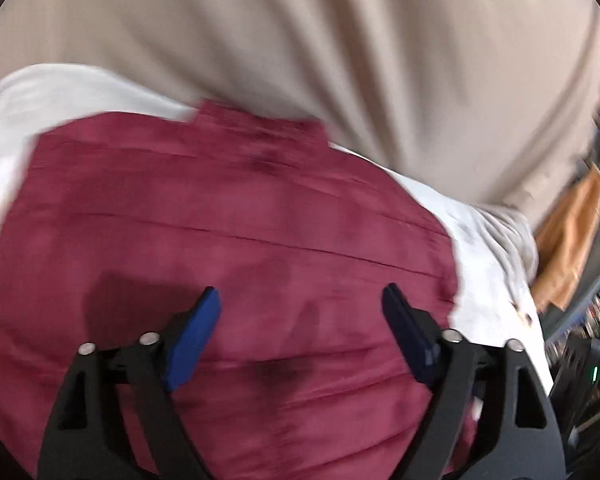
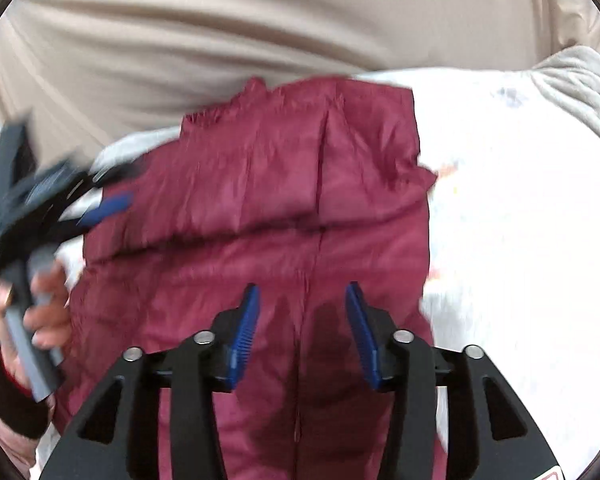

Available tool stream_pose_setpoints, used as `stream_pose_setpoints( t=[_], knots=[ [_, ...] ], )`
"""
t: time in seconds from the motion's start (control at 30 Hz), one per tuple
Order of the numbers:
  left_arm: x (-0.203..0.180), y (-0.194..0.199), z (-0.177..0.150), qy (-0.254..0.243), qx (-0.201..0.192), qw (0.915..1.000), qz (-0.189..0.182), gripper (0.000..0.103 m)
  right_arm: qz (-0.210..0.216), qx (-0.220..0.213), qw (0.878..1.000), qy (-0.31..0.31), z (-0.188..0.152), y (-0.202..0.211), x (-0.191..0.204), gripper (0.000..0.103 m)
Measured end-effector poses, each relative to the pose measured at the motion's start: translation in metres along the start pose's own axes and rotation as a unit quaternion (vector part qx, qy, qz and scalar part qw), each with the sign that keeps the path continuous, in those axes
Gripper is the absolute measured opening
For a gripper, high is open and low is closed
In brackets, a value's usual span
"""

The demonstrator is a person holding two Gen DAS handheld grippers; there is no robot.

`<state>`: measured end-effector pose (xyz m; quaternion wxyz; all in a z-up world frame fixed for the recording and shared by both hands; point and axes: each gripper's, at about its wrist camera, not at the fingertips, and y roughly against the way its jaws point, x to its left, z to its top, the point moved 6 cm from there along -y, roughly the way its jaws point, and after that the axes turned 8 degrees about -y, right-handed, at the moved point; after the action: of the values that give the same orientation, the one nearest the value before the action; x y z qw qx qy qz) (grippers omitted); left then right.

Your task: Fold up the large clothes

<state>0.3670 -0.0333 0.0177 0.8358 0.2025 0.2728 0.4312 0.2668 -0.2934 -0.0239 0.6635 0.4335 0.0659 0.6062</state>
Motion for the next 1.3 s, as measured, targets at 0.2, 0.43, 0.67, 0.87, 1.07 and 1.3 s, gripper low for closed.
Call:
stream_pose_setpoints(
  t=[0.2, 0.43, 0.67, 0.87, 1.07, 1.3],
  knots=[
    [0.170, 0.032, -0.030, 0.201, 0.011, 0.9773, 0.067, 0.081, 0.021, 0.024, 0.997, -0.069, 0.047, -0.041, 0.006, 0.058],
    [0.219, 0.029, -0.041, 0.261, 0.011, 0.9634, 0.060, 0.069, 0.020, 0.056, 0.996, -0.069, 0.054, -0.088, 0.035, 0.010],
    [0.225, 0.008, -0.020, 0.232, 0.008, 0.9666, 0.108, 0.007, 0.092, -0.089, 0.992, 0.011, 0.099, -0.016, 0.094, 0.002],
    [0.205, -0.009, -0.028, 0.131, 0.001, 0.9725, 0.193, 0.007, 0.018, 0.007, 0.999, -0.049, 0.062, -0.118, 0.014, 0.000],
    [0.198, -0.015, -0.030, 0.115, -0.003, 0.9709, 0.210, 0.008, 0.001, -0.005, 0.999, -0.054, 0.066, -0.095, 0.020, 0.002],
    [0.191, -0.009, -0.035, 0.101, -0.001, 0.9677, 0.231, 0.008, 0.046, -0.055, 0.997, -0.001, 0.075, -0.040, 0.076, 0.017]
  ],
)
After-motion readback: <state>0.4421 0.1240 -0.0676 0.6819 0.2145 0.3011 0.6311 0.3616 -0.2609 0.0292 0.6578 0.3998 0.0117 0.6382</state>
